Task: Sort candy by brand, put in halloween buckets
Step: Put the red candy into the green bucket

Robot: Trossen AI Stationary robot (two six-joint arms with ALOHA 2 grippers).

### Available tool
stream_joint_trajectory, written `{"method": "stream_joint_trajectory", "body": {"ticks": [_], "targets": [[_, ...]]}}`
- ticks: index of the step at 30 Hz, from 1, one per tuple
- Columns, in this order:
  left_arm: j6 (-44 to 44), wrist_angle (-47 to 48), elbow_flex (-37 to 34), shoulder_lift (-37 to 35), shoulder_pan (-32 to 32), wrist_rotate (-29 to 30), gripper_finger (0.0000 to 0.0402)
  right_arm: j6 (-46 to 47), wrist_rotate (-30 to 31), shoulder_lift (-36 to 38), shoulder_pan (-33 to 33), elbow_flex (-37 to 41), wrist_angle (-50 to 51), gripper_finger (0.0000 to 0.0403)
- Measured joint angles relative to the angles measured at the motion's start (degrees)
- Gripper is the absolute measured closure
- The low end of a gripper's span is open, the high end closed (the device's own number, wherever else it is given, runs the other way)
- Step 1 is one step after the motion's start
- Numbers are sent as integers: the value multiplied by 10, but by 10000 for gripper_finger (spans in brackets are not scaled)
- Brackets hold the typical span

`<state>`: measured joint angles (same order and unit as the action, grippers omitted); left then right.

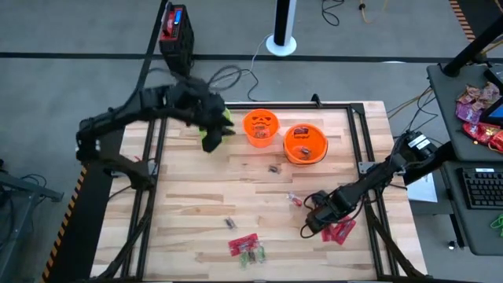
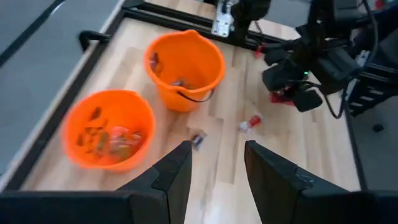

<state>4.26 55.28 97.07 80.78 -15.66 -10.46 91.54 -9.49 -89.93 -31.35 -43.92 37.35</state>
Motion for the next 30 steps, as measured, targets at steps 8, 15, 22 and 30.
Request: {"method": "stream_joint_trajectory", "body": {"ticks": [8, 15, 22, 30], "targets": [[186, -370, -320, -123, 54, -15, 270, -8, 39, 153, 9, -11, -7, 381], [305, -702, -496, -134, 105, -25, 257, -190, 336, 306, 84, -87, -37, 382], [320, -812, -515, -88, 119, -13, 190, -520, 465, 306, 186, -153, -243, 383], [248, -812, -473, -54, 117, 8, 143, -666, 460, 215, 214, -266, -249, 383]]}}
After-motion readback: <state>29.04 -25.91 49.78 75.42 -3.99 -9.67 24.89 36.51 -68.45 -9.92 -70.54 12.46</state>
